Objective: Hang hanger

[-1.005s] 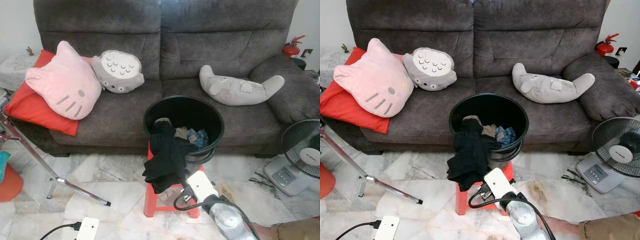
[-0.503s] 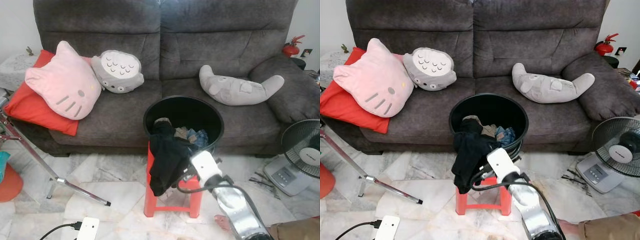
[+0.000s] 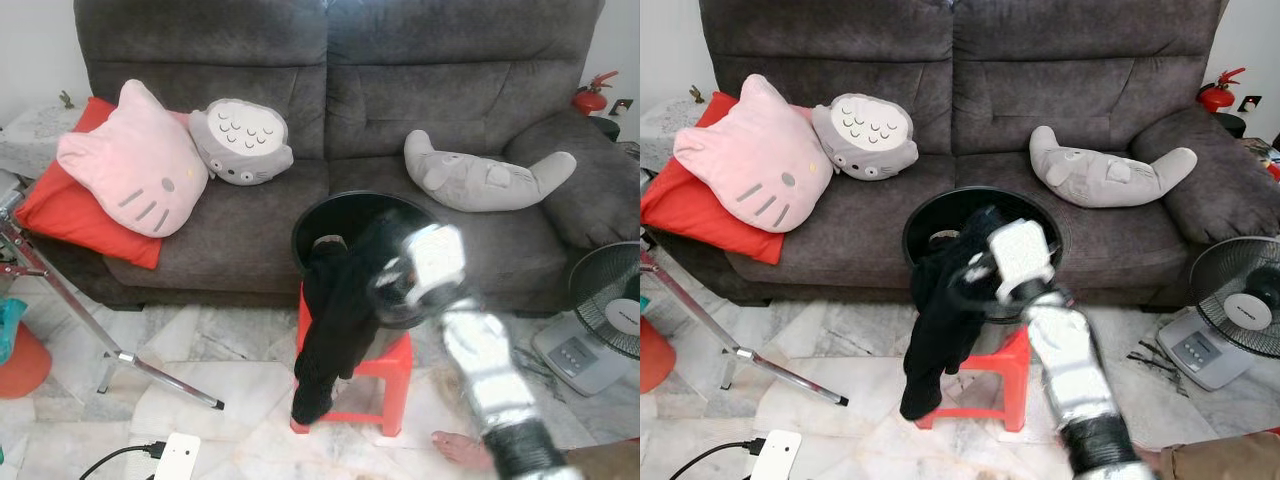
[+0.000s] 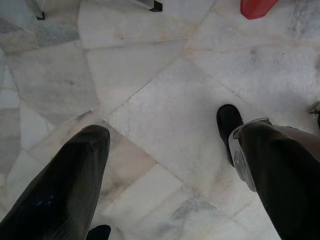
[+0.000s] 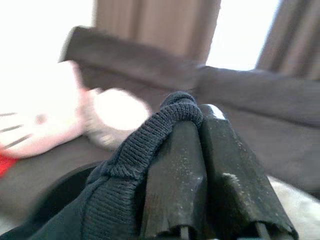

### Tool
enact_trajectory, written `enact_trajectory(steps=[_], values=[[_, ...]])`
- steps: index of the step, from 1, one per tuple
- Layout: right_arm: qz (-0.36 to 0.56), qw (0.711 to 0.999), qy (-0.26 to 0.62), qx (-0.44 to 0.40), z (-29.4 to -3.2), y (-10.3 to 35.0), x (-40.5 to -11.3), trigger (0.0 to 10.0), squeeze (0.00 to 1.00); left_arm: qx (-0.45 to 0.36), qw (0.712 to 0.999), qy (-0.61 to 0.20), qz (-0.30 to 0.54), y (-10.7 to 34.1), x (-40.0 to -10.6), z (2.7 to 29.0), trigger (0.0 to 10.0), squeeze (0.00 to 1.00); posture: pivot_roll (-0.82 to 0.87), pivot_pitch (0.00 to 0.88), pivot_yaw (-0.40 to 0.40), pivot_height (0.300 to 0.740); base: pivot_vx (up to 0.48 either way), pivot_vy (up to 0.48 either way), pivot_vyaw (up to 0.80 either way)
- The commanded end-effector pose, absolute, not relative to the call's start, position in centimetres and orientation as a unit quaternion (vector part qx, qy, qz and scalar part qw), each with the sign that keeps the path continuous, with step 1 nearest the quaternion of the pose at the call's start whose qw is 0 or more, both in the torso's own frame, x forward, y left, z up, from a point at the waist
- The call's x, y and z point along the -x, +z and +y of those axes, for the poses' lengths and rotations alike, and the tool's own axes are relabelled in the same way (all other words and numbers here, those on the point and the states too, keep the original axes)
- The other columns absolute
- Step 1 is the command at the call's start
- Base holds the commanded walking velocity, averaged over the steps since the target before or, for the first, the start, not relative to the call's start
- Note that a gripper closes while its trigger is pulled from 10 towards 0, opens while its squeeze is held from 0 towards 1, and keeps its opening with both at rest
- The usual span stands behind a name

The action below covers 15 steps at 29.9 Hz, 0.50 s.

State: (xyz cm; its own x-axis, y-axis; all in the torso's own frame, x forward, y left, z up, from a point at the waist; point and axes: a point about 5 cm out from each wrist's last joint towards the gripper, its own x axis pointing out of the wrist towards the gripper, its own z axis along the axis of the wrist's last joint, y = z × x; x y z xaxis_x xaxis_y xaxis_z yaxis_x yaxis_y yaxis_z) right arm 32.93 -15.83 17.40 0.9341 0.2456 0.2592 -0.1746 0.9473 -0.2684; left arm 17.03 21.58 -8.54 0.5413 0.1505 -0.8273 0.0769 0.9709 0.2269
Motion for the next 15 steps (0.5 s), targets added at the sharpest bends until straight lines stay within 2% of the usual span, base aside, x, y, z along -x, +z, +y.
enact_trajectory(steps=[1,6,15], values=[[-0.154,0.979,0.08,0.109,-16.7,18.3,-33.1,0.0,0.0,-0.122,0.866,0.024,0.485,-8.7,-16.7,21.7,10.0,0.0,-0.04,0.0,0.039,0.74,0.0,0.0,0.0],[-0.146,0.985,0.015,0.086,-19.4,19.0,-33.4,0.0,0.0,-0.123,0.865,0.024,0.485,-8.7,-16.7,21.7,10.0,0.0,-0.05,0.0,0.041,0.74,0.0,0.0,0.0],[-0.126,0.986,-0.061,0.093,-22.4,19.1,-33.2,0.0,0.0,-0.125,0.865,0.024,0.485,-8.7,-16.7,21.8,10.0,0.0,-0.05,0.0,0.046,0.74,0.0,0.0,0.0]])
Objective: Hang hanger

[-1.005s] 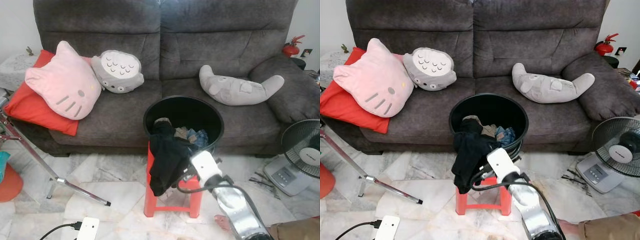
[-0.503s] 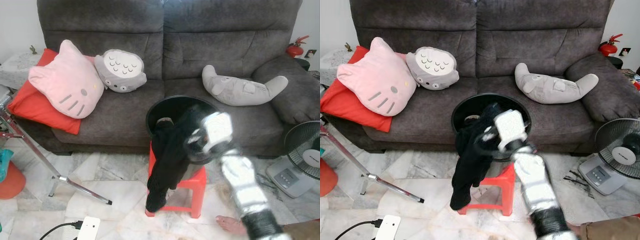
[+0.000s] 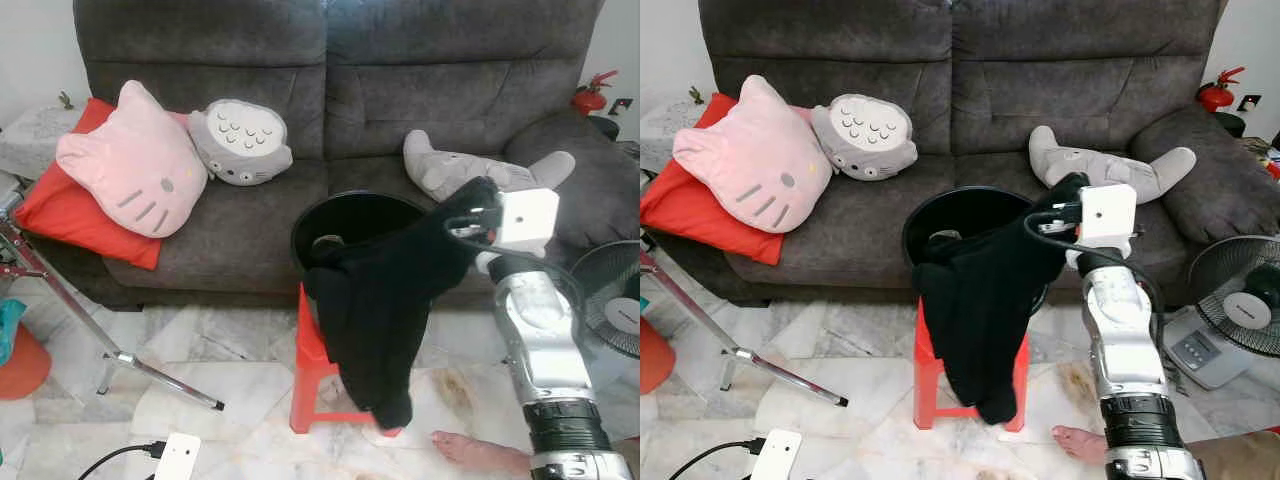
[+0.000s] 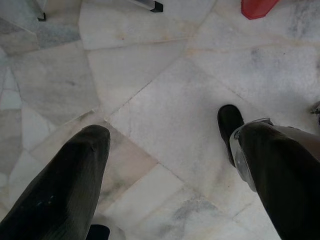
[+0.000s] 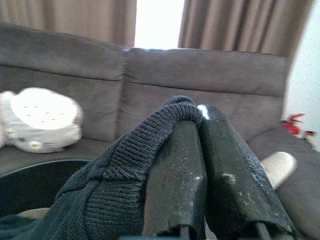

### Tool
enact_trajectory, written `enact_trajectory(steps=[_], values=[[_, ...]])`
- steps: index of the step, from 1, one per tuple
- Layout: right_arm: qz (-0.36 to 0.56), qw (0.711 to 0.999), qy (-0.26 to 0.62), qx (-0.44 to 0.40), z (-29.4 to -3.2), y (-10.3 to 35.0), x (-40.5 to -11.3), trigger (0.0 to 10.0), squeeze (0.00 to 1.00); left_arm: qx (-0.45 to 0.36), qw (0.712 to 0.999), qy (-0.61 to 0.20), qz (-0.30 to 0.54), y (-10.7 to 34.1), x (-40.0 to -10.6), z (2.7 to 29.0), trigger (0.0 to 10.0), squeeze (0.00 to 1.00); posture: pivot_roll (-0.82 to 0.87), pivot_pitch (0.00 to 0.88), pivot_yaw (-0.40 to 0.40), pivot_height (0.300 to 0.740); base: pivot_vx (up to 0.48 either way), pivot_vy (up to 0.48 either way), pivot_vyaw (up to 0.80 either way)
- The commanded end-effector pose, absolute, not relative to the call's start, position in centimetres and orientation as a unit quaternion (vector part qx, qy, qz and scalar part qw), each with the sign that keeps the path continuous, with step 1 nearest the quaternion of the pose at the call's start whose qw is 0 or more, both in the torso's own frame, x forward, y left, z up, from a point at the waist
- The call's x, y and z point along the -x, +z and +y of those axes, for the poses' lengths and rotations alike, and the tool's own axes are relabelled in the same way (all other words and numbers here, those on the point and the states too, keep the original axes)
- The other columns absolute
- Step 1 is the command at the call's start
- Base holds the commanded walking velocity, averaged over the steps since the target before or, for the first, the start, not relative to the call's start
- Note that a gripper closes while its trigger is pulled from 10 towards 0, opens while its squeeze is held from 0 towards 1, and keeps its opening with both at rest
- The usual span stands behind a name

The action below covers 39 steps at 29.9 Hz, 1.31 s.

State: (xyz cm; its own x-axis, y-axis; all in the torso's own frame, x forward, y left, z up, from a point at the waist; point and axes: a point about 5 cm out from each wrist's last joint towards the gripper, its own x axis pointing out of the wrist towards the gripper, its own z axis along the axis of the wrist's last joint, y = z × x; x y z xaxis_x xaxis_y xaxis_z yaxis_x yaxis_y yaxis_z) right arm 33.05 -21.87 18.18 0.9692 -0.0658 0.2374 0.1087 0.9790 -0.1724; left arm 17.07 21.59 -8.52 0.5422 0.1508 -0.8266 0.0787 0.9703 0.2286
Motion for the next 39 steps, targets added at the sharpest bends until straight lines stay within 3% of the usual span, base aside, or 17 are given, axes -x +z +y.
enact_trajectory(steps=[1,12,20,30,39], values=[[-0.125,0.985,-0.066,0.095,-22.7,19.1,-33.2,0.0,0.0,-0.125,0.865,0.024,0.486,-8.7,-16.7,21.8,10.0,0.0,-0.05,0.0,0.046,0.74,0.0,0.0,0.0],[-0.114,0.981,-0.101,0.124,-24.9,19.9,-33.9,0.0,0.0,-0.127,0.864,0.023,0.487,-8.7,-16.6,21.8,10.0,0.0,-0.06,0.0,0.051,0.74,0.0,0.0,0.0],[-0.067,0.975,-0.141,0.155,-26.9,20.4,-35.9,0.0,0.0,-0.127,0.864,0.023,0.487,-8.7,-16.6,21.8,10.0,0.0,-0.05,0.0,0.052,0.74,0.0,0.0,0.0],[-0.098,0.976,-0.121,0.153,-25.8,23.6,-38.3,0.0,0.0,-0.128,0.864,0.023,0.486,-8.6,-16.8,21.8,10.0,0.0,-0.06,0.0,0.059,0.74,0.0,0.0,0.0],[-0.153,0.965,-0.112,0.184,-24.4,31.2,-40.7,0.0,0.0,-0.127,0.865,0.025,0.485,-8.6,-16.9,21.8,10.0,0.0,-0.06,0.0,0.065,0.74,0.0,0.0,0.0]])
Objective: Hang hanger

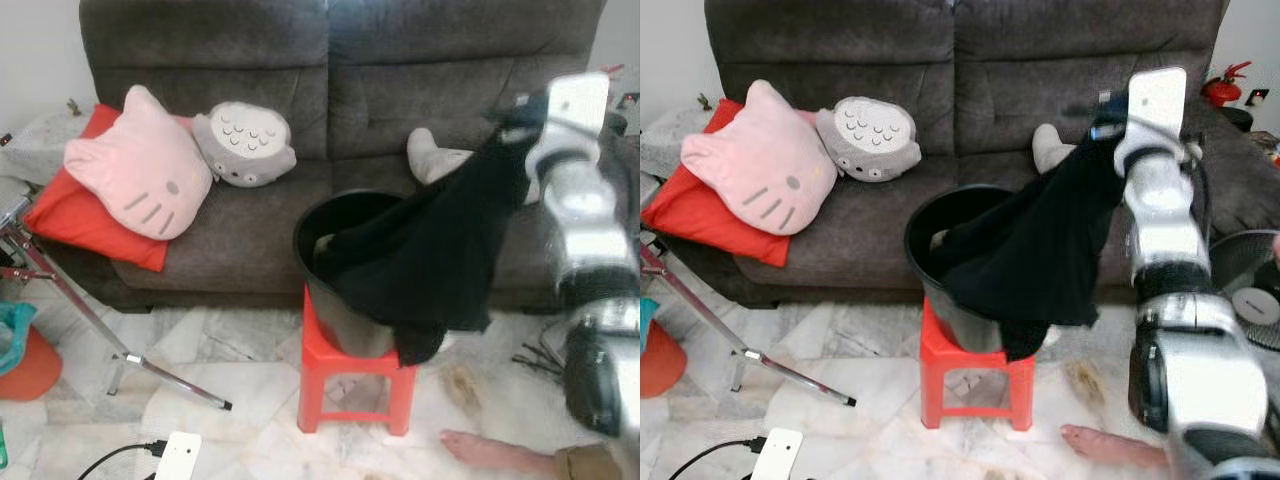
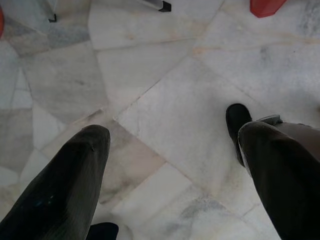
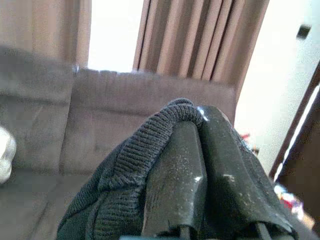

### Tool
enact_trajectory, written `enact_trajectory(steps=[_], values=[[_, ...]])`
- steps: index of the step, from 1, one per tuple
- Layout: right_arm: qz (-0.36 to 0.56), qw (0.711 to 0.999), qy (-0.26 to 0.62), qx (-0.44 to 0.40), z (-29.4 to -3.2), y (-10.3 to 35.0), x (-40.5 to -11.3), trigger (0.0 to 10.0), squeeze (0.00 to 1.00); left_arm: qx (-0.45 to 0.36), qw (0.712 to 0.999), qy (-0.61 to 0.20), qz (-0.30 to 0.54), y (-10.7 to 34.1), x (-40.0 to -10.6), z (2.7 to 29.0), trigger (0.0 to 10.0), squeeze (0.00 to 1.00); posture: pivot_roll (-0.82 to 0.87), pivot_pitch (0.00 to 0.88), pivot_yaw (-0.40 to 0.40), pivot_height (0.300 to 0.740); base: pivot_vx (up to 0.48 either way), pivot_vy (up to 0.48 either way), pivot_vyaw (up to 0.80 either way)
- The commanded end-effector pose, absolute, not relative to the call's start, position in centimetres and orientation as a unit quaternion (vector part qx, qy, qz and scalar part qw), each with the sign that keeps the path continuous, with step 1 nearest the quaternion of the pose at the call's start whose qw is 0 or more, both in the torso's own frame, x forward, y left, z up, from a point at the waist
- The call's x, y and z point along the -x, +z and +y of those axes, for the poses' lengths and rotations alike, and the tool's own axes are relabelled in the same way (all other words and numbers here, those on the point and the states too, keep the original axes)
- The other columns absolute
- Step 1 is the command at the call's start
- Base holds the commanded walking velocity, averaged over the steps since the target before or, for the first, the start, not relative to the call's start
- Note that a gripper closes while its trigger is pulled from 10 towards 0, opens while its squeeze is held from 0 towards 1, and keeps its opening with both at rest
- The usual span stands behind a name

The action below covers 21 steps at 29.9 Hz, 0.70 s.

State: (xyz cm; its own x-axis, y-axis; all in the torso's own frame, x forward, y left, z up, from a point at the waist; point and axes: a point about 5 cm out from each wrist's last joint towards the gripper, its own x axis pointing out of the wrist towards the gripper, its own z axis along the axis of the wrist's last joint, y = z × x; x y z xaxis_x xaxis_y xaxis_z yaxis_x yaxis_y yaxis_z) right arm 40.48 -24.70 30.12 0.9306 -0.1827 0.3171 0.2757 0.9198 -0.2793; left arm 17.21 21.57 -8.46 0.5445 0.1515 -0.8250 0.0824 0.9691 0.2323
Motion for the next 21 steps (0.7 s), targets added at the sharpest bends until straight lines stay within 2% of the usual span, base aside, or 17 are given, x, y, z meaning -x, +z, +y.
enact_trajectory(steps=[1,11,15,17,21], values=[[-0.155,0.963,-0.108,0.194,-24.2,31.6,-40.8,0.0,0.0,-0.128,0.865,0.025,0.485,-8.6,-16.9,21.8,10.0,0.0,-0.06,0.0,0.065,0.74,0.0,0.0,0.0],[-0.139,0.956,-0.082,0.244,-23.0,33.2,-41.5,0.0,0.0,-0.128,0.865,0.029,0.484,-8.5,-16.9,22.0,10.0,0.0,-0.06,0.0,0.062,0.74,0.0,0.0,0.0],[-0.091,0.951,-0.052,0.292,-21.6,31.5,-42.1,0.0,0.0,-0.128,0.865,0.029,0.484,-8.5,-16.9,22.0,10.0,0.0,-0.06,0.0,0.063,0.74,0.0,0.0,0.0],[-0.045,0.945,-0.036,0.321,-20.7,28.9,-42.4,0.0,0.0,-0.129,0.865,0.031,0.485,-8.6,-16.9,22.0,10.0,0.0,-0.04,0.0,0.058,0.74,0.0,0.0,0.0],[-0.002,0.946,0.005,0.325,-19.6,25.5,-42.3,0.0,0.0,-0.13,0.864,0.033,0.485,-8.6,-16.8,22.0,10.0,0.0,-0.04,0.0,0.055,0.74,0.0,0.0,0.0]])
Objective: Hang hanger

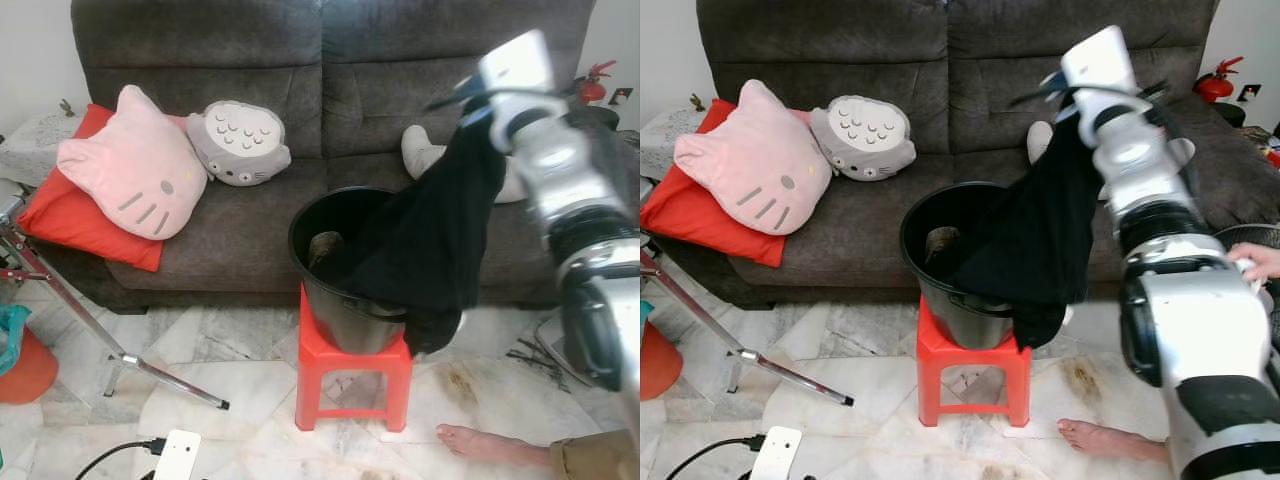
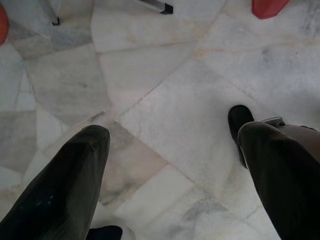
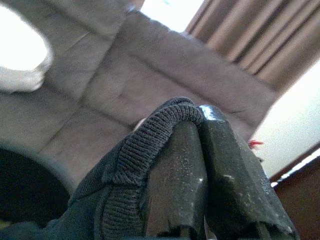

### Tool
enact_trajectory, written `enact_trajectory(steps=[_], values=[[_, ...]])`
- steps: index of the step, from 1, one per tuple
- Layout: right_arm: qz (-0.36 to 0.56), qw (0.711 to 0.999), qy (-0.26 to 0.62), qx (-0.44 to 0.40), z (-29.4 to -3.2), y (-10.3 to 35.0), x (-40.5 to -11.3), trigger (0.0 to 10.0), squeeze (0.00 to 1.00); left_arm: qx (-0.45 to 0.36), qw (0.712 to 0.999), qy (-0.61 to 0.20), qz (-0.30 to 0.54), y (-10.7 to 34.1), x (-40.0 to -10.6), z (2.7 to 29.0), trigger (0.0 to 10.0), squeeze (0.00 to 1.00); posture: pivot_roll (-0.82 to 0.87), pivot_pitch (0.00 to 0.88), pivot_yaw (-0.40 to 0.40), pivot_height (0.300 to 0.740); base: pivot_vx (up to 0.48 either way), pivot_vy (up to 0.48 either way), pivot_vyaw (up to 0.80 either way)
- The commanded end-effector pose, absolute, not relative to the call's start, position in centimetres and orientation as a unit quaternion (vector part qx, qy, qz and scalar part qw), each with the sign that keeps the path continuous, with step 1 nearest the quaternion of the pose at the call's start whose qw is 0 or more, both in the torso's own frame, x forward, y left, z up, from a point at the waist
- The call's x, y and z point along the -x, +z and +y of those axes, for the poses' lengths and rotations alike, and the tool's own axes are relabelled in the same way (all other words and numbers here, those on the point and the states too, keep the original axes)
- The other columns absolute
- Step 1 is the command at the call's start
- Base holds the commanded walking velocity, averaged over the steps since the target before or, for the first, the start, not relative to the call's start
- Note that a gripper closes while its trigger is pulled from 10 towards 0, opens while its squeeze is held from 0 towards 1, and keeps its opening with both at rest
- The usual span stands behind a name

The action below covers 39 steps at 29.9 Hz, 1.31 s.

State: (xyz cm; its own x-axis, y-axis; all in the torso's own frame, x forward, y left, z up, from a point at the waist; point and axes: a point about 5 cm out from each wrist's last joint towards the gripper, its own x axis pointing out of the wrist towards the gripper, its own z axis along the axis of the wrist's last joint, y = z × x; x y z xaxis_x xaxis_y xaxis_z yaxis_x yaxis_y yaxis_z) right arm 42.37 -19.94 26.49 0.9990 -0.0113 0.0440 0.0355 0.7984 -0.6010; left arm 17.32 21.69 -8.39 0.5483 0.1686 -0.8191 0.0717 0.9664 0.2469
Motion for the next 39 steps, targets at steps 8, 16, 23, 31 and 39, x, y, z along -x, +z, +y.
enact_trajectory(steps=[8,16,23,31,39], values=[[0.088,0.933,0.049,0.347,-19.0,19.9,-41.5,0.0,0.0,-0.131,0.864,0.032,0.484,-8.6,-16.9,22.0,10.0,0.0,-0.03,0.0,0.054,0.74,0.0,0.0,0.0],[0.154,0.922,0.08,0.347,-19.1,15.5,-40.2,0.0,0.0,-0.133,0.864,0.032,0.484,-8.5,-16.9,22.0,10.0,0.0,-0.03,0.0,0.05,0.74,0.0,0.0,0.0],[0.18,0.913,0.11,0.349,-18.7,13.1,-39.2,0.0,0.0,-0.137,0.864,0.034,0.484,-8.6,-16.8,22.0,10.0,0.0,-0.02,0.0,0.049,0.74,0.0,0.0,0.0],[0.161,0.92,0.121,0.337,-17.9,12.5,-39.0,0.0,0.0,-0.136,0.864,0.033,0.484,-8.6,-16.8,22.0,10.0,0.0,-0.02,0.0,0.049,0.74,0.0,0.0,0.0],[0.114,0.947,0.087,0.286,-17.9,14.2,-39.6,0.0,0.0,-0.132,0.866,0.035,0.481,-8.5,-16.9,22.0,10.0,0.0,-0.02,0.0,0.049,0.74,0.0,0.0,0.0]])
